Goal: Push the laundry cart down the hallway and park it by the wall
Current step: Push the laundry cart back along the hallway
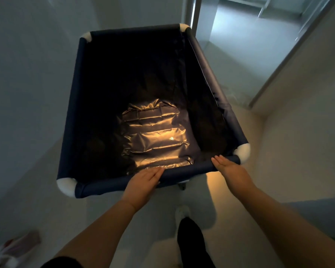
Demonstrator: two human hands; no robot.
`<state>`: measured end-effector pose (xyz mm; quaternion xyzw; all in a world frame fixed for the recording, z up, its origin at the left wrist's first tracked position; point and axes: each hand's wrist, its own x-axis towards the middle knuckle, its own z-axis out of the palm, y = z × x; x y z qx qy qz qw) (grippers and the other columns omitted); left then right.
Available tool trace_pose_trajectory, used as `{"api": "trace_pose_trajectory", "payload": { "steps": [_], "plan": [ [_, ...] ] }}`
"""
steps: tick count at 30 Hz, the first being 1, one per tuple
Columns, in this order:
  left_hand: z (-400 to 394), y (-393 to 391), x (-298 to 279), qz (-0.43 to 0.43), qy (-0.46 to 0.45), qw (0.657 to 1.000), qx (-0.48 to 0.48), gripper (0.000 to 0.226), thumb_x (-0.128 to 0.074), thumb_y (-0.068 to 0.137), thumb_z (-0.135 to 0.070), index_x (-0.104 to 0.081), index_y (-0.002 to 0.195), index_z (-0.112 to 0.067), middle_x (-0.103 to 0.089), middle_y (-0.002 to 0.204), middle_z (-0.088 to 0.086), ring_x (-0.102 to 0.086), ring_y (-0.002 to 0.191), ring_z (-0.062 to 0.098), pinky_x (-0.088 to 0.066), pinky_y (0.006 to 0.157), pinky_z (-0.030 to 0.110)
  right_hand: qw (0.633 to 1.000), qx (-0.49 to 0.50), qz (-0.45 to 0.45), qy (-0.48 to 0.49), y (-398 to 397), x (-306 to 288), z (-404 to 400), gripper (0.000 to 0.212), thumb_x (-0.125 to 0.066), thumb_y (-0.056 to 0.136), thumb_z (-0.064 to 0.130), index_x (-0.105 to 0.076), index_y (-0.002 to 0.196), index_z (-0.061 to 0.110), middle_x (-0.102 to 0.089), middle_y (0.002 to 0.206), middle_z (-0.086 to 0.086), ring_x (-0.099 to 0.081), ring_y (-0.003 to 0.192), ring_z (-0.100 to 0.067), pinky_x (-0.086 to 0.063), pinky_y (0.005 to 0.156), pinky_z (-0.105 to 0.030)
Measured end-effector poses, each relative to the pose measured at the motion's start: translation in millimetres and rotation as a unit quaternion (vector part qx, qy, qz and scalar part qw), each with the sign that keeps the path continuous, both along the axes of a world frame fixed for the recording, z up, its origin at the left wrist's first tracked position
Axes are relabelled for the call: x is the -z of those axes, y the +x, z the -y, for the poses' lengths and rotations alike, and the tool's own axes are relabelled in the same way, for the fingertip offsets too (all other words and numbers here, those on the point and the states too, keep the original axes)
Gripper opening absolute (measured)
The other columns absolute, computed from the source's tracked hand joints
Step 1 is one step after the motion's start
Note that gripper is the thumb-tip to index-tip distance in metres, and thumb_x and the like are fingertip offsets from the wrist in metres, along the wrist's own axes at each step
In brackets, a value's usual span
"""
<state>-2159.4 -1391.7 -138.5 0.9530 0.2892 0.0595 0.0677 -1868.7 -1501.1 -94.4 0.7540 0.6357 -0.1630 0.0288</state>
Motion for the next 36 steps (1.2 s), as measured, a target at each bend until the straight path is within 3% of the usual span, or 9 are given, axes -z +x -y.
{"api": "trace_pose_trajectory", "payload": {
  "steps": [3, 5, 12, 17, 21, 27, 31, 36],
  "plan": [
    [-45, 13, 1, 0.007, 0.008, 1.000, 0.001, 0.041, -0.056, 0.085, -0.021, -0.055, 0.124, -0.009, -0.069, 0.115, 0.006, -0.067, 0.097, 0.021, -0.054, 0.083, 0.029, 1.000, -0.021, 0.003, 0.001, 15, -1, -45, 0.065, -0.034, 0.091, -0.007, -0.010, 0.146, 0.017, -0.014, 0.158, -0.004, -0.015, 0.145, -0.017, -0.023, 0.113, -0.025],
    [-75, 22, 0, -0.010, -0.010, 1.000, -0.018, 0.043, -0.044, 0.086, -0.025, -0.053, 0.126, -0.011, -0.068, 0.117, 0.005, -0.066, 0.099, 0.020, -0.053, 0.085, 0.028, 1.000, -0.025, -0.004, -0.003, 26, 1, -78, 0.063, -0.032, 0.092, -0.004, -0.008, 0.146, 0.017, -0.011, 0.158, -0.004, -0.013, 0.145, -0.017, -0.022, 0.114, -0.025],
    [-187, 49, -6, 0.000, -0.034, 0.996, -0.081, 0.059, -0.076, 0.071, -0.011, -0.053, 0.126, -0.012, -0.066, 0.120, 0.005, -0.064, 0.104, 0.023, -0.052, 0.090, 0.032, 1.000, -0.009, -0.017, -0.013, 41, -4, -205, 0.075, -0.040, 0.086, -0.012, -0.006, 0.146, 0.016, -0.011, 0.158, -0.004, -0.014, 0.145, -0.018, -0.024, 0.114, -0.028],
    [-278, 53, -6, -0.017, -0.020, 0.996, -0.080, 0.058, -0.078, 0.070, -0.010, -0.056, 0.124, -0.012, -0.067, 0.118, 0.004, -0.065, 0.105, 0.021, -0.052, 0.092, 0.034, 1.000, -0.007, -0.025, 0.006, 43, -6, -288, 0.074, -0.036, 0.085, -0.013, -0.007, 0.146, 0.017, -0.012, 0.158, -0.003, -0.014, 0.145, -0.018, -0.026, 0.113, -0.027],
    [-355, 50, -6, -0.033, -0.018, 0.997, -0.062, 0.042, -0.065, 0.081, -0.015, -0.057, 0.123, -0.013, -0.069, 0.113, 0.002, -0.066, 0.101, 0.019, -0.053, 0.089, 0.030, 0.999, 0.009, -0.039, 0.023, 36, -6, -351, 0.067, -0.034, 0.090, -0.009, -0.010, 0.146, 0.016, -0.014, 0.158, -0.005, -0.014, 0.145, -0.018, -0.020, 0.116, -0.027],
    [-457, 47, -16, -0.068, -0.032, 0.995, -0.066, 0.055, -0.078, 0.071, -0.008, -0.058, 0.122, -0.012, -0.069, 0.113, 0.005, -0.067, 0.101, 0.022, -0.053, 0.090, 0.038, 0.998, 0.018, -0.044, 0.040, 24, -6, -440, 0.072, -0.038, 0.088, -0.011, -0.008, 0.147, 0.017, -0.013, 0.158, -0.003, -0.013, 0.145, -0.017, -0.024, 0.114, -0.026],
    [-511, 32, -16, -0.111, -0.016, 0.990, -0.081, 0.068, -0.085, 0.055, -0.003, -0.061, 0.118, -0.011, -0.071, 0.111, 0.006, -0.068, 0.099, 0.022, -0.054, 0.087, 0.041, 0.998, -0.022, -0.053, 0.041, 12, -6, -485, 0.064, -0.038, 0.093, -0.003, -0.010, 0.146, 0.018, -0.016, 0.158, -0.004, -0.017, 0.145, -0.019, -0.023, 0.115, -0.028],
    [-560, -19, -20, -0.134, 0.022, 0.988, -0.078, 0.074, -0.089, 0.044, -0.002, -0.065, 0.113, -0.010, -0.072, 0.109, 0.008, -0.070, 0.097, 0.022, -0.053, 0.087, 0.036, 0.994, -0.084, -0.067, 0.034, -31, 2, -524, 0.055, -0.038, 0.096, 0.005, -0.017, 0.145, 0.016, -0.030, 0.153, -0.005, -0.035, 0.138, -0.023, -0.035, 0.109, -0.034]
  ]
}}
